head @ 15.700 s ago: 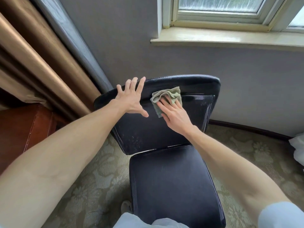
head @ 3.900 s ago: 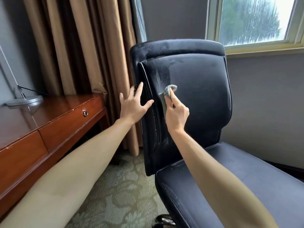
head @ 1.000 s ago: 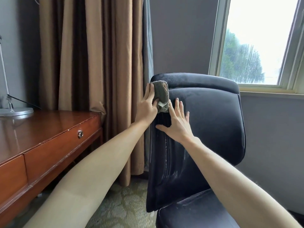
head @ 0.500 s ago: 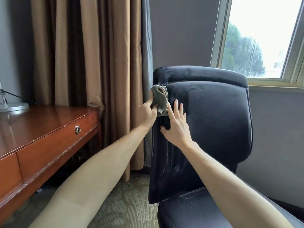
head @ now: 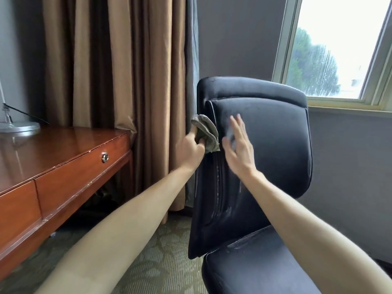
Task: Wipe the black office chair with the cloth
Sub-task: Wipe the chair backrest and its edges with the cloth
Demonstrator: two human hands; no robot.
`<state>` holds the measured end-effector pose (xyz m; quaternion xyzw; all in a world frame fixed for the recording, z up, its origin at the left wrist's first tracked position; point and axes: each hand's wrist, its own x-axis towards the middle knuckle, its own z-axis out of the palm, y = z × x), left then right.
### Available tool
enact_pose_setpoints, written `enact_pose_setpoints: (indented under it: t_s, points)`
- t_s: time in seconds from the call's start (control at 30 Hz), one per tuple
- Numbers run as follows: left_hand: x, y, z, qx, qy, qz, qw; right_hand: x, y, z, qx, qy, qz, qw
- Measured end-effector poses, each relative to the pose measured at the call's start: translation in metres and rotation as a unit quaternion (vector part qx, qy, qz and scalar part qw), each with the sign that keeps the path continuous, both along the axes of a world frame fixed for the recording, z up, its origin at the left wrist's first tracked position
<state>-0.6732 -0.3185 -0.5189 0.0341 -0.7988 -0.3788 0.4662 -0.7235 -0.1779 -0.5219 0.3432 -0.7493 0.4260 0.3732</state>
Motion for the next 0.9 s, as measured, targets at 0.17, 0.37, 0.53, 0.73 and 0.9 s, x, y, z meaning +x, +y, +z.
enact_pose_setpoints:
  t_s: [0.17, 0.37, 0.53, 0.73, 0.9]
  points:
    - [0.019, -0.001, 0.007, -0.069, 0.082, -0.036, 0.994, 0.008, -0.015, 0.060, 0.028, 0.013, -0.034, 0.999]
    - [0.019, -0.007, 0.051, -0.097, 0.102, -0.027, 0.990, 0.013, -0.029, 0.110, 0.078, -0.004, -0.007, 0.997]
    - [0.021, -0.002, 0.039, -0.058, 0.072, -0.060, 0.994, 0.005, -0.031, 0.086, 0.103, -0.017, -0.003, 0.995]
    - [0.021, 0.010, -0.002, 0.006, 0.049, -0.020, 0.999, 0.012, -0.022, 0.024, 0.044, -0.034, 0.046, 0.997]
    - [0.023, 0.012, -0.048, 0.006, 0.045, -0.027, 0.999, 0.017, -0.015, 0.005, 0.055, -0.024, 0.048, 0.997]
